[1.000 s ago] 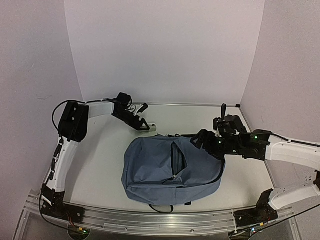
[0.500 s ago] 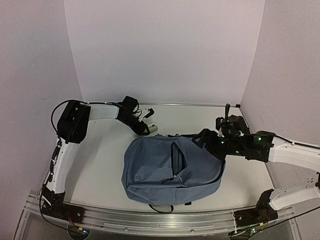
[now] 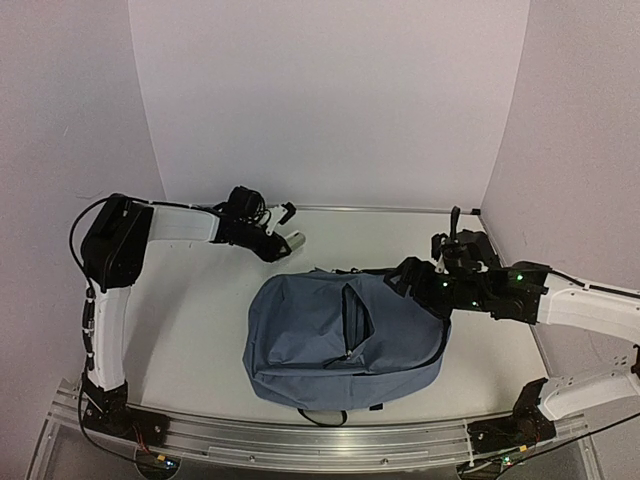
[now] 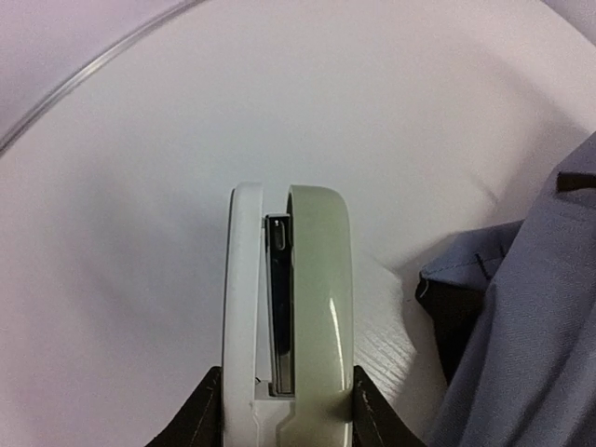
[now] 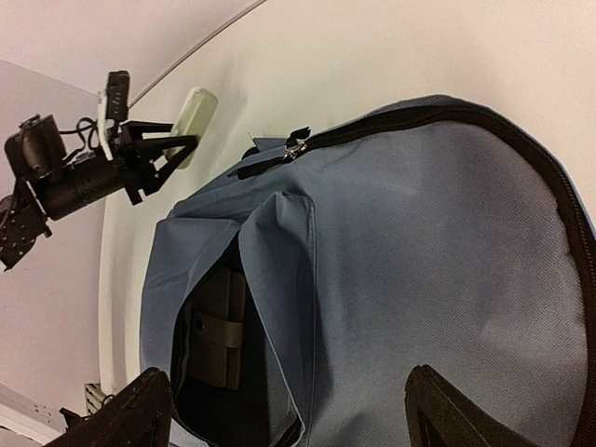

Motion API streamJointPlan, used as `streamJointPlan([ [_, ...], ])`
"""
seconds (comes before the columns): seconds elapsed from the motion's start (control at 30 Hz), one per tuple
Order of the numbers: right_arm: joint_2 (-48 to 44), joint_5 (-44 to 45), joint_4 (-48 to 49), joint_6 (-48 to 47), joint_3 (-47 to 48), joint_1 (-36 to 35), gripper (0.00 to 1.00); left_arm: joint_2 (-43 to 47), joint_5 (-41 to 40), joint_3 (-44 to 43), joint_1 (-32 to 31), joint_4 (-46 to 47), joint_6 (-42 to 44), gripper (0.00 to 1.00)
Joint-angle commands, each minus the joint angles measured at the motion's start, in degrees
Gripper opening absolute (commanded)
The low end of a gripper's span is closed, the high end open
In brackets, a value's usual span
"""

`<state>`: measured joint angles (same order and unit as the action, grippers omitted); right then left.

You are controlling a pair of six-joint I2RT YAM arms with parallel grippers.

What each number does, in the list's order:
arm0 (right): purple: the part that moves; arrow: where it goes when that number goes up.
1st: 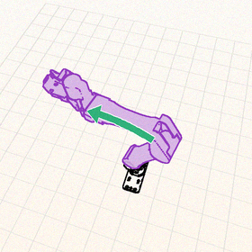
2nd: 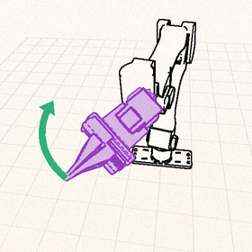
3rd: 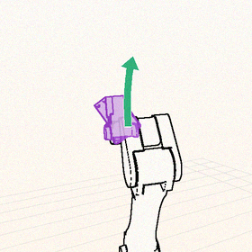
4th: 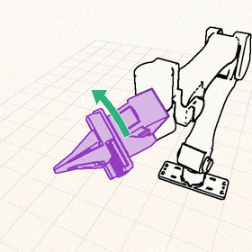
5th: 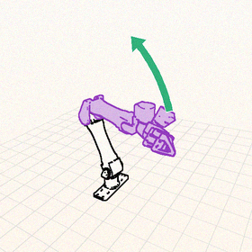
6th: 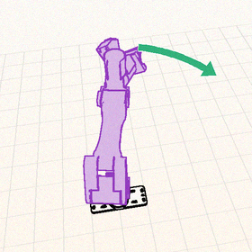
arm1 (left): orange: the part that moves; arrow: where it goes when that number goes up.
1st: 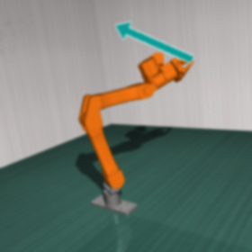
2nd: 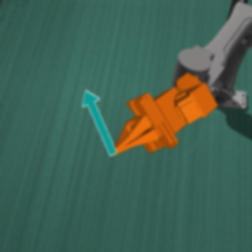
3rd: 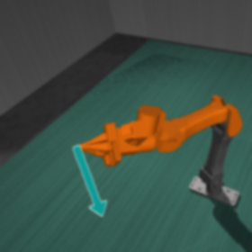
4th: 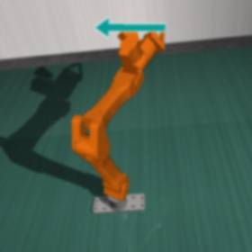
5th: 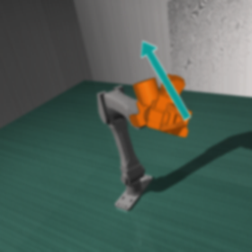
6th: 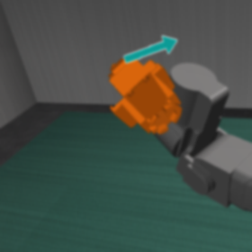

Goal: Pack the student bag
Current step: Pick up the stationery from the center of the board.

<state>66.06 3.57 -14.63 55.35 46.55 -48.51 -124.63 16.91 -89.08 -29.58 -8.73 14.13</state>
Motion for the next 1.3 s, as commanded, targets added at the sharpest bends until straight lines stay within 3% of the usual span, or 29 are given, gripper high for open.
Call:
streamJointPlan([
  [0.0, 0.5, 0.4, 0.9, -2.1, 4.1, 0.1, 0.86, 11.8, -0.8, 2.2, 0.1, 8.5, -5.8, 0.25],
  [0.17, 2.5, -2.3, 1.5, -5.5, 7.6, 0.1, 0.87, 19.4, 8.2, 3.9, -0.5, 5.4, -12.3, 0.25],
  [0.3, 2.9, -7.5, 4.6, -8.9, 8.9, 0.1, 0.87, 24.2, 13.8, 6.5, -4.7, 1.4, -17.6, 0.25],
  [0.5, 0.8, -22.3, 15.1, -13.2, 7.4, 0.1, 0.86, 32.2, 23.2, 17.5, -9.3, 9.9, -31.2, 0.25],
  [0.87, 1.1, -36.5, 19.2, -14.9, 3.6, 0.0, 0.9, 37.0, 40.0, 27.9, -15.7, 27.1, -51.5, 0.23],
  [1.27, 2.4, -40.2, 29.0, -8.3, 0.5, -0.1, 0.84, 33.5, 46.5, 25.6, -19.6, 30.0, -54.6, 0.2],
])
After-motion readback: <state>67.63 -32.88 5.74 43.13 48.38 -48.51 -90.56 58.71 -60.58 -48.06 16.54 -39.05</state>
